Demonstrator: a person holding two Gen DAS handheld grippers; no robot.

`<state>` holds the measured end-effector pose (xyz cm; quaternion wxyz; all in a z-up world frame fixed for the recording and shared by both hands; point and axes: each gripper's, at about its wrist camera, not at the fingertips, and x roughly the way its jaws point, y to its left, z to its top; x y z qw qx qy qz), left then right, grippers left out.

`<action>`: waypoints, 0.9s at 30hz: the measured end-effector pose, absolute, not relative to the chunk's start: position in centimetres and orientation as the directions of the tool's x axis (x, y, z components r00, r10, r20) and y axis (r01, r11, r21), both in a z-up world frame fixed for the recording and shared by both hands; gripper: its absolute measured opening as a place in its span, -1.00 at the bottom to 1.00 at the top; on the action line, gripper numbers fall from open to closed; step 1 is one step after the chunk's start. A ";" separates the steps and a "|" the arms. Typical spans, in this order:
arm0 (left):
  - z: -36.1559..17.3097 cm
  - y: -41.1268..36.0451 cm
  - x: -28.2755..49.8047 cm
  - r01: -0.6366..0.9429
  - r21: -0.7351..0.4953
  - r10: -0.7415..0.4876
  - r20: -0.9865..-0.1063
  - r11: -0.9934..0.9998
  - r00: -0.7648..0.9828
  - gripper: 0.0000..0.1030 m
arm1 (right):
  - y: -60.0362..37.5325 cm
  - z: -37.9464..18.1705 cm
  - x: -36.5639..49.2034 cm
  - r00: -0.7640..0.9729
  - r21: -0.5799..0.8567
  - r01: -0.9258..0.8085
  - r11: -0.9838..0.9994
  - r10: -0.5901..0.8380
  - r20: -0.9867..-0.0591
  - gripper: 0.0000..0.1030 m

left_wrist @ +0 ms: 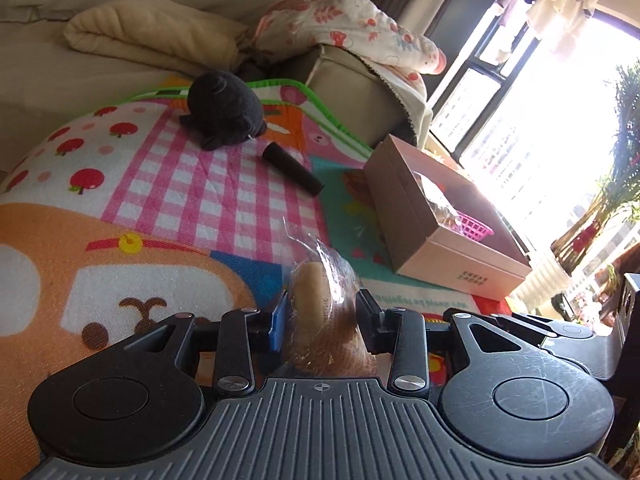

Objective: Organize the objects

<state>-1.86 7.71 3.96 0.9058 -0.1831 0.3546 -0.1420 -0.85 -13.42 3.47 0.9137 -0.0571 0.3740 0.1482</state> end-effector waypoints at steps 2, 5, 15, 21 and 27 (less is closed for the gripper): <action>4.6 7.0 -1.9 0.148 -0.413 -0.387 -0.591 0.899 0.708 -0.22 | -14.5 4.1 -1.5 0.685 0.019 -0.322 0.946 0.247 -0.685 -0.32; 4.8 5.3 -1.7 0.183 -0.389 -0.401 -0.610 0.903 0.683 -0.22 | -16.9 5.2 -3.0 0.708 0.038 -0.293 0.955 0.244 -0.663 -0.46; 6.2 1.5 -1.5 0.204 -0.424 -0.439 -0.584 0.882 0.683 -0.22 | -21.2 5.0 -6.4 0.713 0.038 -0.298 0.954 0.249 -0.656 -0.11; 5.9 2.0 -1.4 0.189 -0.440 -0.441 -0.591 0.878 0.675 -0.22 | -18.4 2.9 -5.9 0.731 -0.049 -0.321 0.946 0.215 -0.647 0.24; 4.9 2.5 -1.5 0.200 -0.461 -0.469 -0.596 0.865 0.652 -0.22 | -18.5 2.3 -4.7 0.716 -0.030 -0.302 0.953 0.206 -0.667 -0.35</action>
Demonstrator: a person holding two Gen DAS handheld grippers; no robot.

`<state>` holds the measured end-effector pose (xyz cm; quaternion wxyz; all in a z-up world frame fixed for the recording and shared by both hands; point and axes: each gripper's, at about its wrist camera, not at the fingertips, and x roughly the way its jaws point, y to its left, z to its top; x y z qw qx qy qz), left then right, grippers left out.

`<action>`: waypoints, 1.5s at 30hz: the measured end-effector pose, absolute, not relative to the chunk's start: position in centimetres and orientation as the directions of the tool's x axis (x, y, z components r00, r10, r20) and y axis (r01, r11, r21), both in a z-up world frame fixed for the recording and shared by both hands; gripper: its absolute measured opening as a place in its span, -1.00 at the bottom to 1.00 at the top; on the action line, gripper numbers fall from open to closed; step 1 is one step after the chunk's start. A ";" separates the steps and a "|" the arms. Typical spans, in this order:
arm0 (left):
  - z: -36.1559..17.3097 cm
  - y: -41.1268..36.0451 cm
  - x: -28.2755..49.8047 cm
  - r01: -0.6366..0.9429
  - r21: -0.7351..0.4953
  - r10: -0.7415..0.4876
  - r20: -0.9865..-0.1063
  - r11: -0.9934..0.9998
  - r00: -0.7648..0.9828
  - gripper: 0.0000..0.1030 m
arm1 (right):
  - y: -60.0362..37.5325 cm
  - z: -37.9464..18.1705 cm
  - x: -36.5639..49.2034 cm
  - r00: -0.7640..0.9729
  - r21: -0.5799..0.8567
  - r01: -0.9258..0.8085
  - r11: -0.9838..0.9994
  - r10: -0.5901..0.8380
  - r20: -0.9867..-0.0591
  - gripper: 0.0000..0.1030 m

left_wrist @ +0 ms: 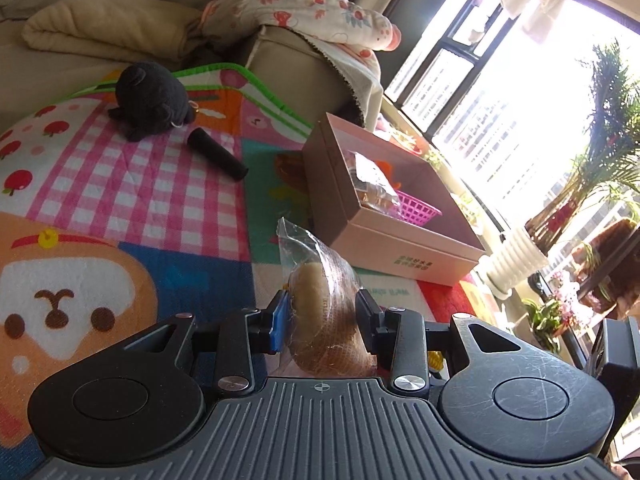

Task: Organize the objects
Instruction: 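Lower the bread roll into the pink box with the left gripper while the right carries the corn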

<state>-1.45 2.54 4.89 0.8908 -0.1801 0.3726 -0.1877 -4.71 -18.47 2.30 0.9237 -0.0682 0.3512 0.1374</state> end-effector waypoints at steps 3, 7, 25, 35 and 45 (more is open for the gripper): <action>4.8 2.5 -1.3 0.218 -0.476 -0.492 -0.587 0.852 0.642 -0.23 | -19.1 3.1 -5.3 0.739 -0.051 -0.274 0.960 0.177 -0.650 -0.39; 6.1 1.4 -0.2 0.280 -0.481 -0.537 -0.557 0.831 0.634 -0.23 | -20.8 4.6 -6.2 0.753 -0.022 -0.243 0.970 0.175 -0.634 -0.39; 8.0 -11.8 18.6 0.290 -0.670 -0.671 -0.421 0.684 0.610 -0.23 | -25.3 6.6 -5.1 0.797 0.026 -0.111 0.994 0.104 -0.595 -0.39; 8.0 -9.6 14.7 0.350 -0.496 -0.585 -0.472 0.795 0.659 -0.22 | -25.1 6.2 -5.6 0.789 0.022 -0.101 0.995 0.094 -0.608 -0.39; 5.9 -1.8 3.7 0.385 -0.374 -0.533 -0.507 0.844 0.677 -0.22 | -23.9 9.8 -2.3 0.816 -0.038 -0.138 0.990 0.092 -0.571 -0.39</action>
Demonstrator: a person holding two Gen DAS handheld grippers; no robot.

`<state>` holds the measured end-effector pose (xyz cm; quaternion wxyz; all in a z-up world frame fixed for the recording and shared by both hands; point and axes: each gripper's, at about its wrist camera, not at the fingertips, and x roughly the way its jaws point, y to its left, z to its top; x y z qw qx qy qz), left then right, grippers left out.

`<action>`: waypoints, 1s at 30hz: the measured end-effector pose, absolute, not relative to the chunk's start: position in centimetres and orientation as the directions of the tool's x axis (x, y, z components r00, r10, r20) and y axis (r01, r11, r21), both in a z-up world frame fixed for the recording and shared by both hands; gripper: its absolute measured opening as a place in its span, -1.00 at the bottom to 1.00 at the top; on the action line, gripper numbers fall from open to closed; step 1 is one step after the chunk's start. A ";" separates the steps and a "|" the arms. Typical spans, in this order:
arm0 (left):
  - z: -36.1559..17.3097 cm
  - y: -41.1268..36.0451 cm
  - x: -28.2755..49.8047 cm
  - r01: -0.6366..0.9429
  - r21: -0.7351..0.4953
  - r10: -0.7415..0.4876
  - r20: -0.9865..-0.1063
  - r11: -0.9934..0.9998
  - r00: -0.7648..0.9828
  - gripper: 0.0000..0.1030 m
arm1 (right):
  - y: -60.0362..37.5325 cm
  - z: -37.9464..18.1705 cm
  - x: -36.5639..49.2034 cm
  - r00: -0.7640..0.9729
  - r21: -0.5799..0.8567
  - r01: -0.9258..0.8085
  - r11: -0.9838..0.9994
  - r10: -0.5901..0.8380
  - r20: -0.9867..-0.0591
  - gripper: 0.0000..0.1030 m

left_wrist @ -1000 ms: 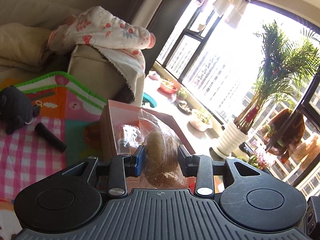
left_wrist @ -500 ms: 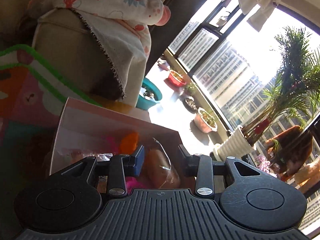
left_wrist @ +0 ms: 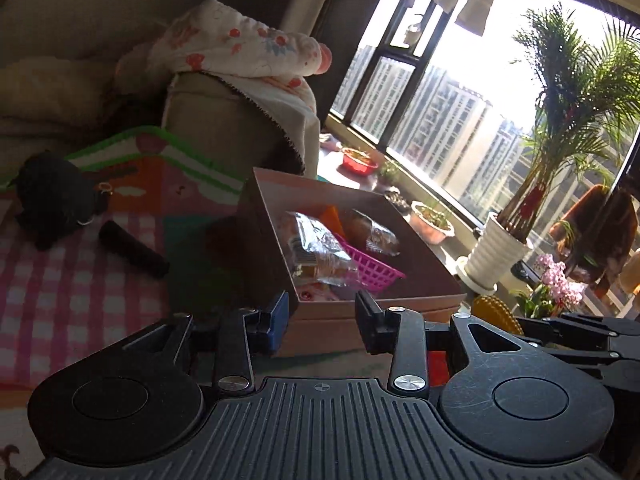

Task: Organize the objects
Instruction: 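Lower the bread roll into the pink box with the left gripper while the right carries the corn, then lower the corn toy into the pink box and open the right gripper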

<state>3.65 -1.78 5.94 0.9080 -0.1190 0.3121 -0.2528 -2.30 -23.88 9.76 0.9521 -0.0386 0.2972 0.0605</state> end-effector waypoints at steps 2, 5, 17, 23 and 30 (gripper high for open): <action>4.9 -0.6 2.8 0.366 -0.390 -0.531 -0.524 0.845 0.666 -0.22 | -23.3 11.5 0.0 0.826 -0.082 -0.158 0.984 0.086 -0.558 -0.39; 3.5 1.3 2.0 0.325 -0.426 -0.525 -0.541 0.845 0.657 -0.22 | -22.3 14.2 4.4 0.821 -0.117 -0.198 0.973 0.100 -0.562 -0.39; 2.3 6.3 1.2 0.238 -0.468 -0.488 -0.537 0.851 0.688 -0.23 | -19.8 16.3 13.7 0.791 -0.118 -0.187 0.975 0.078 -0.607 0.37; 1.2 6.7 2.3 0.193 -0.485 -0.469 -0.548 0.853 0.692 -0.22 | -19.2 12.2 10.5 0.755 -0.157 -0.193 0.969 0.044 -0.654 0.44; 1.5 7.6 2.0 0.189 -0.435 -0.421 -0.536 0.881 0.732 -0.22 | -13.9 10.4 9.7 0.719 -0.139 -0.315 0.939 0.140 -0.681 0.44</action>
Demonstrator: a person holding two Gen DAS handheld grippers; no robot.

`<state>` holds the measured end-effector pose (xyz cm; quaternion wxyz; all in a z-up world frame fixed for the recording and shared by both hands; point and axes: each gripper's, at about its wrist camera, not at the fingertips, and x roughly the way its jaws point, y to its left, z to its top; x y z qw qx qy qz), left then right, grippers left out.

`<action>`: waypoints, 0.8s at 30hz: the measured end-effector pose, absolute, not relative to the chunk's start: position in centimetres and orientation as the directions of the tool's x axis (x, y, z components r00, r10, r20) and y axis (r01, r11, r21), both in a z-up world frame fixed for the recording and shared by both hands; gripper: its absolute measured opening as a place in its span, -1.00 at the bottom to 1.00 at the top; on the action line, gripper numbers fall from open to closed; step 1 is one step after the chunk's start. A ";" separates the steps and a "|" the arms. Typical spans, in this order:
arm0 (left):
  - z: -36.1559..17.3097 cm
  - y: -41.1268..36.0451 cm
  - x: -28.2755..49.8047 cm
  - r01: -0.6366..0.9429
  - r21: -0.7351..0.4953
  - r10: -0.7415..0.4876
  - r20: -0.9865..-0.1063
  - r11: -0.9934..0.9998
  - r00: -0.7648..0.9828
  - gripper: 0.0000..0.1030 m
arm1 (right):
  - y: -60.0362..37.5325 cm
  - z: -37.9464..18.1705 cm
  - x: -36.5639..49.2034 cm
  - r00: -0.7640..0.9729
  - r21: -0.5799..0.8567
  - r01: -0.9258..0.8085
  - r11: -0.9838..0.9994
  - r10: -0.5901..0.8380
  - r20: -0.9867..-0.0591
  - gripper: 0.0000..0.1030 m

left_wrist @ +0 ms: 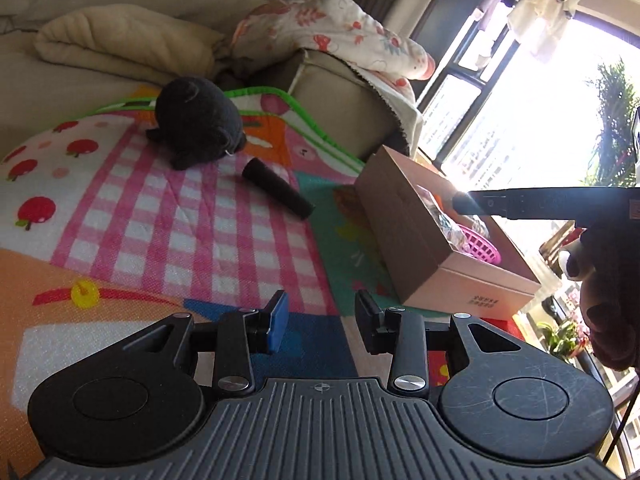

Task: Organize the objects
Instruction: 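Lower the corn toy into the pink box and open the right gripper, then grasp the black plush cat with the left gripper while the right grasps the black stick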

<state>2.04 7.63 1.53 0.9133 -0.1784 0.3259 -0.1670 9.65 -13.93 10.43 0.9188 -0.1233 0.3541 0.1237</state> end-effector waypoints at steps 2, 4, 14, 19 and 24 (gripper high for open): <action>1.8 8.7 1.9 0.171 -0.407 -0.387 -0.536 0.897 0.751 -0.22 | -10.8 9.8 10.3 0.701 -0.129 -0.367 0.921 0.182 -0.689 0.44; 1.9 10.0 1.8 0.148 -0.395 -0.359 -0.537 0.907 0.763 -0.22 | -7.9 9.0 11.2 0.679 -0.105 -0.397 0.912 0.215 -0.702 0.44; 2.2 15.8 1.0 0.035 -0.422 -0.276 -0.526 0.906 0.805 -0.22 | 0.7 4.6 17.2 0.622 -0.108 -0.459 0.882 0.232 -0.748 0.46; 4.6 18.2 2.9 0.016 -0.452 -0.254 -0.472 0.892 0.844 -0.22 | 0.4 2.4 19.8 0.591 -0.082 -0.401 0.912 0.190 -0.784 0.28; 5.4 18.8 6.3 0.030 -0.459 -0.255 -0.436 0.888 0.863 -0.22 | -1.4 2.8 18.3 0.535 0.008 -0.412 0.911 0.249 -0.807 -0.54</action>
